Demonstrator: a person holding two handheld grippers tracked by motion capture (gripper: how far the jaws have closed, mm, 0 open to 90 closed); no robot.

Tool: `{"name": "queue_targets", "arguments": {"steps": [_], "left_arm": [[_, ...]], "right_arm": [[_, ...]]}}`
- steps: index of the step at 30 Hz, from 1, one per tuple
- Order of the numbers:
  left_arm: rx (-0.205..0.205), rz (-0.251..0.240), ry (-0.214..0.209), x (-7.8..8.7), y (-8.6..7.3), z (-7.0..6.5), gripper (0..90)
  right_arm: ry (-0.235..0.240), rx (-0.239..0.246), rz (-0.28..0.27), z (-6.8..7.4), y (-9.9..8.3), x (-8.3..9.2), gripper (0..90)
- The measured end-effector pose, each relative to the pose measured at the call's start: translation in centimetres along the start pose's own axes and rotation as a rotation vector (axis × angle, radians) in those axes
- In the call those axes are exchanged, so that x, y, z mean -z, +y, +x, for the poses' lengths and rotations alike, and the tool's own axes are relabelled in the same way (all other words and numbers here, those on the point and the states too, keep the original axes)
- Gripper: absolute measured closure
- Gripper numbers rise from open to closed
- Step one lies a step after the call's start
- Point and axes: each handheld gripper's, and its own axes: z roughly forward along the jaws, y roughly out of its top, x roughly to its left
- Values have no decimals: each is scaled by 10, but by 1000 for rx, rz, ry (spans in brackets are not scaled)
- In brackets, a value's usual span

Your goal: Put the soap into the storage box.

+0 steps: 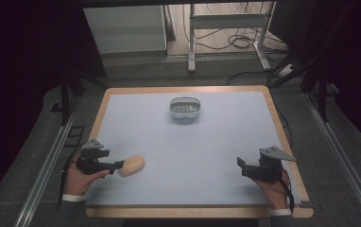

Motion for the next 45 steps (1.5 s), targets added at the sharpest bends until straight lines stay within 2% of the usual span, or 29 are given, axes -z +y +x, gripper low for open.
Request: {"name": "queue_targets", "arguments": {"steps": [5,7,10,12,17,21,23,24,28,31,38,45], "left_arm": [[3,-5,8,1,0,-1,189],[5,-6,14,1,0,0,188],[-1,-14,18,2,0,-3,186],[-3,-15,19,2,0,-4,186],[-17,4,43,-1,0,-12,188],[-23,24,57,-3,1,-12,185],[-33,40,57,-3,3,-13,169],[-50,54,48,-3,6,-15,164],[-73,67,41,-3,13,-18,162],[-79,65,34,-3,16,-18,162],[-135,81,12,-1,28,-20,162],[-172,101,15,0,38,-24,163]], "right_arm": [[4,14,19,-2,-3,-1,53],[20,14,18,-4,-3,0,60],[25,-13,18,-7,-4,4,60],[18,-12,11,-7,-3,6,62],[8,-28,-19,-9,-1,16,70],[7,-22,-19,-12,-2,16,71],[11,-27,-15,-15,-3,14,71],[11,-41,-8,-18,-5,12,71],[14,-51,-4,-20,-5,12,72],[2,-48,0,-20,-6,13,72],[-26,-43,-2,-17,-7,19,74],[-31,-34,10,-14,-10,20,75]]}}
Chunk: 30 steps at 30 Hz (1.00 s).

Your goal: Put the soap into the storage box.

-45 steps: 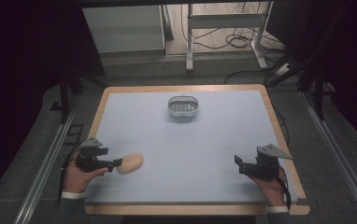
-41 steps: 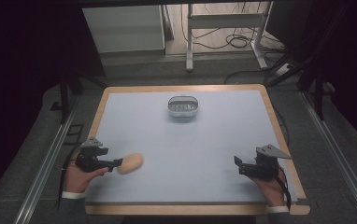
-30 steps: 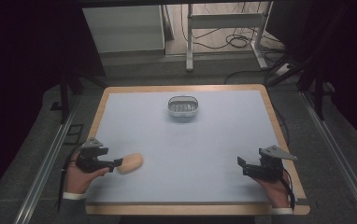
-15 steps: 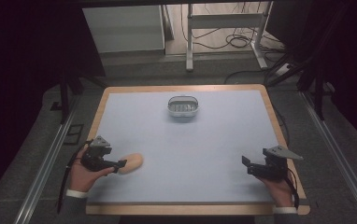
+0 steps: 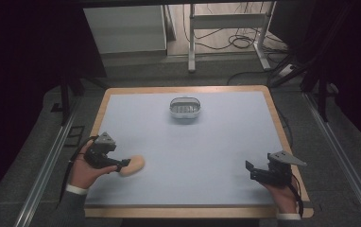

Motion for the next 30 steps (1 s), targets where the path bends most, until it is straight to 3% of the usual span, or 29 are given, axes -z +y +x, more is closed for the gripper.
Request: {"name": "queue_targets", "arguments": {"steps": [10,19,30], "left_arm": [[-43,37,-11,-7,12,-7,168],[-84,117,-19,-28,13,-11,168],[-98,180,-27,-43,12,-12,169]], "right_arm": [[6,14,-4,1,0,1,75],[8,23,20,3,-2,-5,75],[4,29,30,3,-4,-7,75]]}}
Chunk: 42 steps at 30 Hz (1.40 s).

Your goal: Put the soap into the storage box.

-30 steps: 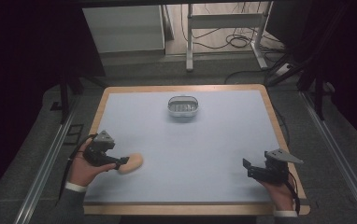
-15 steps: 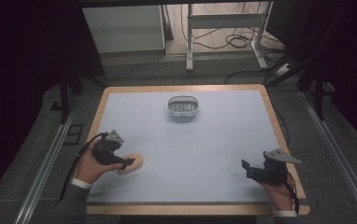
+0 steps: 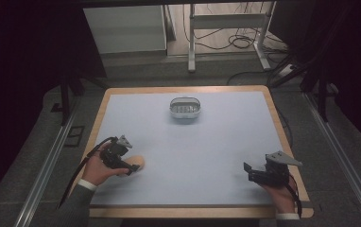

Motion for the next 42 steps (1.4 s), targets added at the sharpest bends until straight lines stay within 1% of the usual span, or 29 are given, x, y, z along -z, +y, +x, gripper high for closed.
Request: {"name": "queue_targets", "arguments": {"steps": [1,5,10,11,15,16,20,21,23,28,29,31,33,38,39,42], "left_arm": [[-3,8,-9,-2,0,0,171],[-19,26,-16,-6,0,-1,176],[-13,34,-13,-9,-1,1,187],[-17,44,-15,-11,-1,2,190],[-26,56,-17,-14,-2,1,203],[-27,59,-15,-16,-2,1,221],[-28,72,-19,-18,-3,1,239],[-29,74,-19,-19,-3,0,264],[-34,78,-16,-20,-3,-1,281],[-31,79,-22,-20,-3,0,284],[-33,87,-20,-21,-3,0,283],[-22,89,-26,-22,-4,1,264],[-23,86,-29,-22,-4,1,286],[-13,92,-32,-21,-4,1,300],[-5,101,-28,-20,-3,2,302],[0,107,-24,-19,-2,3,304]], "right_arm": [[-5,2,5,0,0,-1,75],[-6,4,11,1,-1,-2,75],[-11,5,13,0,-1,-2,75],[-13,2,12,1,-1,-2,75],[-11,4,15,1,-1,-3,75],[-12,4,16,1,-1,-3,75],[-14,6,17,1,-1,-3,75],[-16,5,18,1,-1,-3,75],[-17,5,19,0,-1,-3,75],[-18,5,23,1,-1,-4,75],[-18,6,24,1,-1,-4,75],[-21,7,25,1,-1,-4,75],[-23,6,25,1,-1,-4,75],[-26,1,26,0,-1,-4,75],[-25,4,26,1,-1,-4,75],[-26,6,26,1,-1,-5,75]]}}
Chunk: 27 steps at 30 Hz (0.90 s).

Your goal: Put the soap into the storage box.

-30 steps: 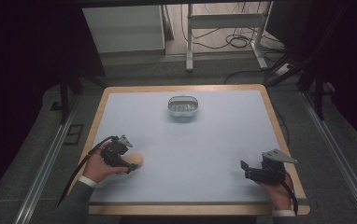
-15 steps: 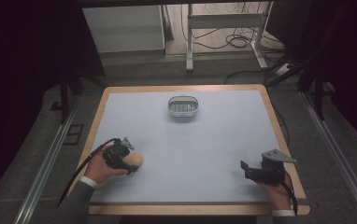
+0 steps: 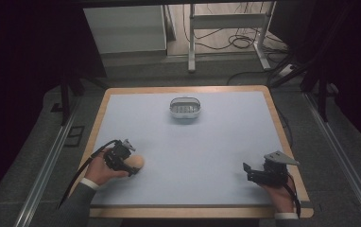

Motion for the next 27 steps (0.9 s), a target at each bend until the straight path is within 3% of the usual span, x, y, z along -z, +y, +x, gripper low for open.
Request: {"name": "queue_targets", "arguments": {"steps": [12,27], "left_arm": [[20,-46,6,12,12,3,307],[9,-77,4,18,36,2,312]], "right_arm": [[-3,0,-5,0,1,1,75],[-11,1,-2,-2,0,1,75]]}}
